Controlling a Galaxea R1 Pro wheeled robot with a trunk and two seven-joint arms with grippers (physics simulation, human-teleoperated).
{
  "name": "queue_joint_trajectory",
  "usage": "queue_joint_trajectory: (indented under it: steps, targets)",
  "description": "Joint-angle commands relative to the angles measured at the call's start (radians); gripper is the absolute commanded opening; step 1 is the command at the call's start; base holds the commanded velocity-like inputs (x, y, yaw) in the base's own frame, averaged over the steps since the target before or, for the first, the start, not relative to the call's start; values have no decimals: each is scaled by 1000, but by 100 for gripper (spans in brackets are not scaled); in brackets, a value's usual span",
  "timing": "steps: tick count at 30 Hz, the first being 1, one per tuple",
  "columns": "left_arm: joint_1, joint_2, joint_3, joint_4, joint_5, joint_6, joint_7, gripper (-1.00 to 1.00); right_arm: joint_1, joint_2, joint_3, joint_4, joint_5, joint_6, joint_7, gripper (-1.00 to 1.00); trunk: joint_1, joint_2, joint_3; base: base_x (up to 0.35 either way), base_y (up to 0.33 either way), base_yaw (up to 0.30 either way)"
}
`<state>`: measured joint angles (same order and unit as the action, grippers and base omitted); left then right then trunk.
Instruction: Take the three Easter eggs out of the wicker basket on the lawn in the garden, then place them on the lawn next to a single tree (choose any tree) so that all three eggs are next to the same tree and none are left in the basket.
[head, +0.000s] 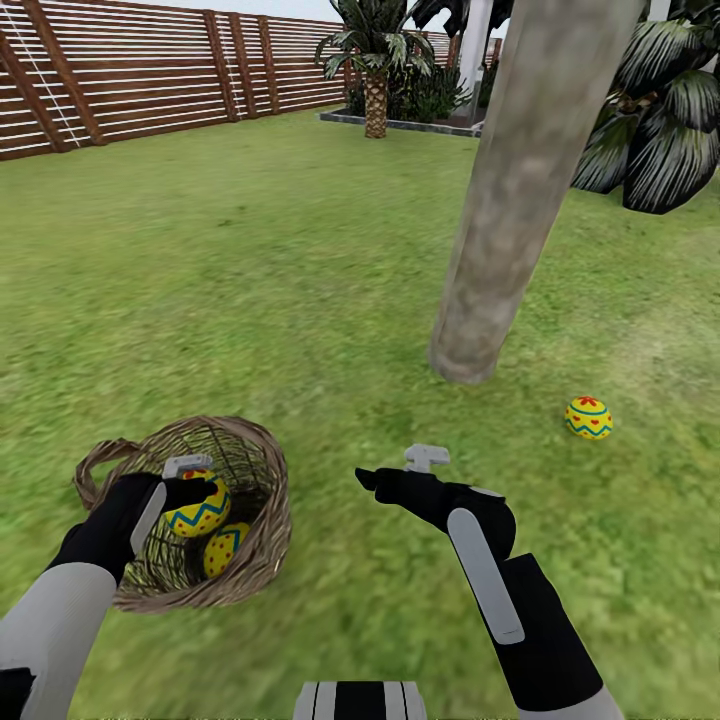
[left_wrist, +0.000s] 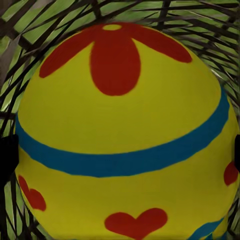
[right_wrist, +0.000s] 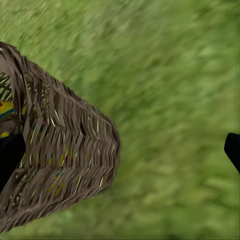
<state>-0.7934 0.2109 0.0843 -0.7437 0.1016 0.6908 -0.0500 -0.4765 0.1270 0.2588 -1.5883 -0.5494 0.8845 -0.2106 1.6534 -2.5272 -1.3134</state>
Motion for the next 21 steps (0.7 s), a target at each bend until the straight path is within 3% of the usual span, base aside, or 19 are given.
queue_joint_trajectory:
  steps: [1,15,21]
  targets:
    - [0,0,2,-1,8,6,1,-100,-1,0,0,-1,-10,3,-10,100,0,0,-1,-37,0,0]
    - [0,1,2,-2,9,6,1,-100,-1,0,0,-1,-10,2,-11,100,0,0,-1,-32,0,0]
    - [-1,0,2,0,6,9,1,-100,-1,0,0,-1,-10,2,-10,100,-3,1,22,0,0,0]
